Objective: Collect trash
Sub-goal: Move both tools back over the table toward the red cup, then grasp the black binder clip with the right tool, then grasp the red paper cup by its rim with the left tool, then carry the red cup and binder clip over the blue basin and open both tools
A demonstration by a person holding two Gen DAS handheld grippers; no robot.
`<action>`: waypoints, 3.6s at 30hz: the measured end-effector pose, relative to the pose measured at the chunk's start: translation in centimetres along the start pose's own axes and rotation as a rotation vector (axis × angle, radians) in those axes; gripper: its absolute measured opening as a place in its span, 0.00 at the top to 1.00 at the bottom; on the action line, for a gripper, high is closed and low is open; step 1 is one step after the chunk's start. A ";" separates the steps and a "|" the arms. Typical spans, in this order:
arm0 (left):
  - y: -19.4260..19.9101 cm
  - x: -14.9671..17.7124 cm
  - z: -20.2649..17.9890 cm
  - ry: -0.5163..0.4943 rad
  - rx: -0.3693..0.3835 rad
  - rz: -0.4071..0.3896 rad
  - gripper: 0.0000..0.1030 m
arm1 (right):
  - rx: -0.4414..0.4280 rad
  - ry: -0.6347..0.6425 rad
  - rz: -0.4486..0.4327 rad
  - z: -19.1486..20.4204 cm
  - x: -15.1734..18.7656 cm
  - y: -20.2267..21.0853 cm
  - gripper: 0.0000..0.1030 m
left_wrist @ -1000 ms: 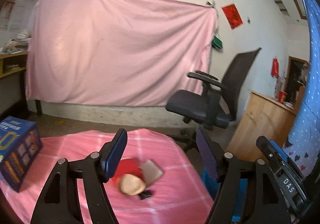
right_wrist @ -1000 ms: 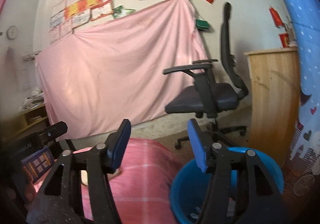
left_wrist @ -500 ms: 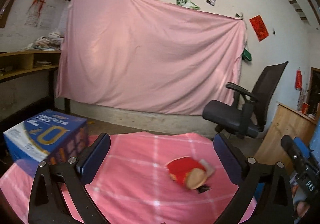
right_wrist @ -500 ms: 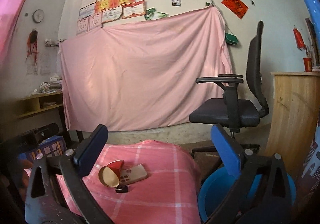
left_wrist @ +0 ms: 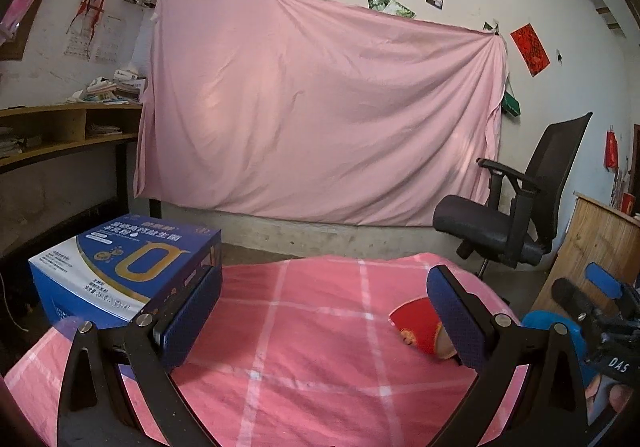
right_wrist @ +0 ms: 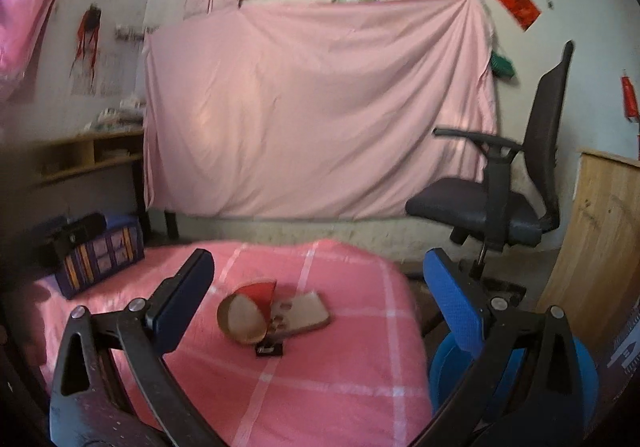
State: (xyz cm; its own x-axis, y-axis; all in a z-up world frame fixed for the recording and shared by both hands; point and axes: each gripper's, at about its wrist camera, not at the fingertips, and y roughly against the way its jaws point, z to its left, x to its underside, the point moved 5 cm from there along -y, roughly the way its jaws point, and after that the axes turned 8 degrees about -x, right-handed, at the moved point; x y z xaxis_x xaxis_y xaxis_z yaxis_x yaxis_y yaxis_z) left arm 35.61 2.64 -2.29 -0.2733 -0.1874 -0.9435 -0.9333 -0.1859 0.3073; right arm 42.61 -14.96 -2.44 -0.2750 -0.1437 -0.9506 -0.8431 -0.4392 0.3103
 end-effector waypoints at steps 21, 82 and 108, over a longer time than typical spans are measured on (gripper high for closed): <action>-6.1 3.8 -1.4 -0.078 0.060 0.304 0.02 | -0.130 -0.022 0.530 0.9 7.0 -9.2 0.30; -7.8 4.3 -4.7 0.023 0.130 0.446 0.37 | -0.129 -0.230 0.459 -6.0 7.2 -4.2 0.51; -2.5 2.4 -5.5 -0.045 0.213 0.296 0.49 | -0.169 -0.185 0.281 -3.7 4.7 -2.6 0.52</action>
State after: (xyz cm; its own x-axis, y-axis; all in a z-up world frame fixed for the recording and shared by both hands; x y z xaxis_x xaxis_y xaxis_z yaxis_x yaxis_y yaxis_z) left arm 38.60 -2.64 -4.66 -0.5448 -0.1591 -0.8234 -0.8383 0.0760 0.5399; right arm 45.17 -17.81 -7.74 -0.5767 -0.1238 -0.8075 -0.6387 -0.5479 0.5402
